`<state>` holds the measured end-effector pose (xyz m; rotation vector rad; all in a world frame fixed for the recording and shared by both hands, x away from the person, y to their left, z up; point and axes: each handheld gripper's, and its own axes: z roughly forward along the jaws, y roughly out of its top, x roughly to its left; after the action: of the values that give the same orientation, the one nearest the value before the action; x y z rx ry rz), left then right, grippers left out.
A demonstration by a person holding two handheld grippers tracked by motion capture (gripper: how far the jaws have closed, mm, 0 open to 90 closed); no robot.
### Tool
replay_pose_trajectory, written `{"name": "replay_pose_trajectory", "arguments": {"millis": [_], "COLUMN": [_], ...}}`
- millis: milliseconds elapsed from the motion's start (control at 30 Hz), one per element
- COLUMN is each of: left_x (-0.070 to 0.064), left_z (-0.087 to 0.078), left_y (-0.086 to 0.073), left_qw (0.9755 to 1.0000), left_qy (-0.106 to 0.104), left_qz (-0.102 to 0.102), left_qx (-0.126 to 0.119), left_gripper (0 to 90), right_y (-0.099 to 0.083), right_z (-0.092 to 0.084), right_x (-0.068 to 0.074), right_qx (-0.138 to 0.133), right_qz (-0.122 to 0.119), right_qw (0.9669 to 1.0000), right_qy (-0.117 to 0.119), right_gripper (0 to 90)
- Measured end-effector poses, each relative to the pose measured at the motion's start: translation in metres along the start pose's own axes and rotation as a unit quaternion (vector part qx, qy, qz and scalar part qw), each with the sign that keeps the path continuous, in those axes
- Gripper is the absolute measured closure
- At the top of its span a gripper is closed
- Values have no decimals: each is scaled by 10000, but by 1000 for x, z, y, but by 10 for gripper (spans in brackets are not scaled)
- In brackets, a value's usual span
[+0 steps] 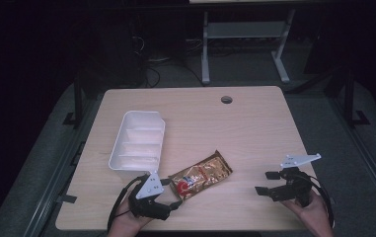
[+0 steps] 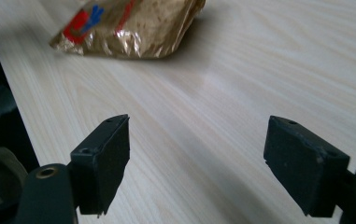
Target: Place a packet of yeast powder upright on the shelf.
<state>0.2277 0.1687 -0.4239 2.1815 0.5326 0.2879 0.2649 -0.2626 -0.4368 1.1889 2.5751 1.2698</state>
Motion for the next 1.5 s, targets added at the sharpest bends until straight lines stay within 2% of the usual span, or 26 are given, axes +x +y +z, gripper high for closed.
{"name": "replay_pose_trajectory", "arguments": {"millis": [300, 367, 500, 600, 633, 767, 900, 967, 1133, 1233, 1300, 1500], "left_x": [1, 3, 9, 11, 11, 14, 18, 19, 20, 21, 21, 23], "left_z": [5, 8, 15, 17, 19, 27, 37, 42, 51, 55, 58, 64], "left_y": [4, 6, 14, 20, 25, 35, 41, 42, 41, 40, 39, 37], "left_qw": [9999, 9998, 9993, 9992, 9993, 9991, 9989, 9987, 9976, 9969, 9965, 9950], "left_qy": [-115, -167, -233, -257, -249, -253, -198, -200, -105, -299, -293, -270], "left_qz": [-2, -61, -182, -208, -187, -88, 19, -9, 68, -29, 24, 6], "left_qx": [4, -40, 211, 219, 225, 339, 414, 469, 687, 725, 777, 960], "left_gripper": [289, 307, 373, 379, 409, 453, 520, 552, 631, 650, 657, 676], "right_y": [2, 3, 6, 9, 12, 24, 35, 40, 53, 62, 68, 84], "right_z": [1, 0, 0, -1, 0, 2, 11, 17, 26, 32, 38, 60], "right_x": [-5, -7, -15, -20, -25, -30, -29, -27, -23, -20, -18, -12], "right_qx": [-45, -115, -133, -152, -161, -240, -194, -134, -59, -97, -29, 58], "right_qz": [154, 162, 257, 328, 375, 383, 337, 310, 223, 131, 110, 54], "right_qw": [9998, 9997, 9994, 9992, 9990, 9988, 9991, 9993, 9997, 9998, 9999, 9997], "right_qy": [-151, -169, -171, -198, -191, -172, -179, -161, -91, -64, -11, 212], "right_gripper": [180, 176, 152, 149, 142, 146, 152, 153, 163, 172, 173, 215]}}
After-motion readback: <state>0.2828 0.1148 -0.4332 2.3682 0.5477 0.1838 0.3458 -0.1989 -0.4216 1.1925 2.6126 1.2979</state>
